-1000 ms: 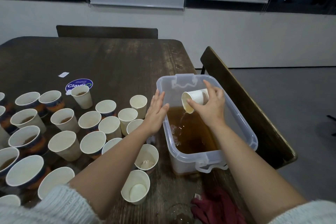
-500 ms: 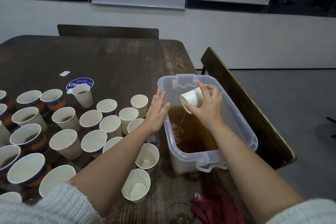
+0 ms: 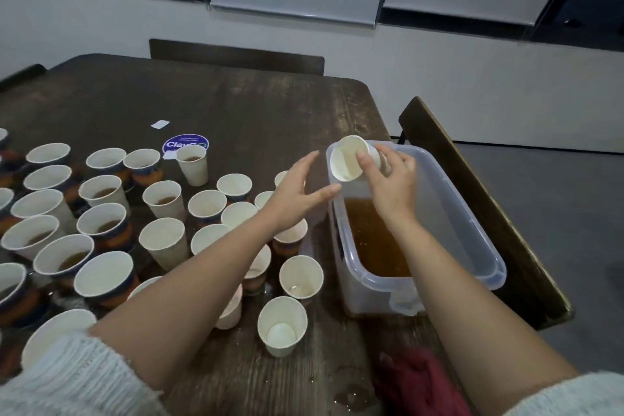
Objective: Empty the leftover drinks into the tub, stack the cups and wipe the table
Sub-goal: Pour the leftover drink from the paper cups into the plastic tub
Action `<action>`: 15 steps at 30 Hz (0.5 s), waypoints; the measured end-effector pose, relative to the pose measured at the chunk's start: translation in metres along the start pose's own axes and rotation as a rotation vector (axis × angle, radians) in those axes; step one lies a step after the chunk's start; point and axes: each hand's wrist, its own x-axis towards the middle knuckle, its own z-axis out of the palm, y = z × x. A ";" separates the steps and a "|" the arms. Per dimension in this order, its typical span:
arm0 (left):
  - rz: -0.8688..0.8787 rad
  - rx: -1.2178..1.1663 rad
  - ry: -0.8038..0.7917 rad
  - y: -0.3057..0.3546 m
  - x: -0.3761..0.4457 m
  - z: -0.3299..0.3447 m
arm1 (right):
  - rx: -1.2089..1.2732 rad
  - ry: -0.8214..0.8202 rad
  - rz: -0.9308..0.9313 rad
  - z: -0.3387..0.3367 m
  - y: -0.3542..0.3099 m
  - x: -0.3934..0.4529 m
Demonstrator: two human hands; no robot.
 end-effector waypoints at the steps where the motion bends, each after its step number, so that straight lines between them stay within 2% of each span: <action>1: 0.012 -0.014 0.018 0.000 -0.003 -0.011 | 0.006 -0.023 -0.014 0.006 -0.011 -0.003; 6: 0.101 -0.078 0.084 -0.010 -0.029 -0.070 | 0.173 -0.241 -0.018 0.051 -0.060 -0.029; 10: 0.069 -0.050 0.153 -0.023 -0.062 -0.116 | 0.300 -0.551 0.284 0.090 -0.093 -0.060; 12: 0.028 -0.057 0.129 -0.035 -0.082 -0.134 | 0.300 -0.616 0.366 0.106 -0.102 -0.077; 15: 0.016 -0.065 0.040 -0.053 -0.107 -0.148 | 0.203 -0.676 0.345 0.116 -0.105 -0.097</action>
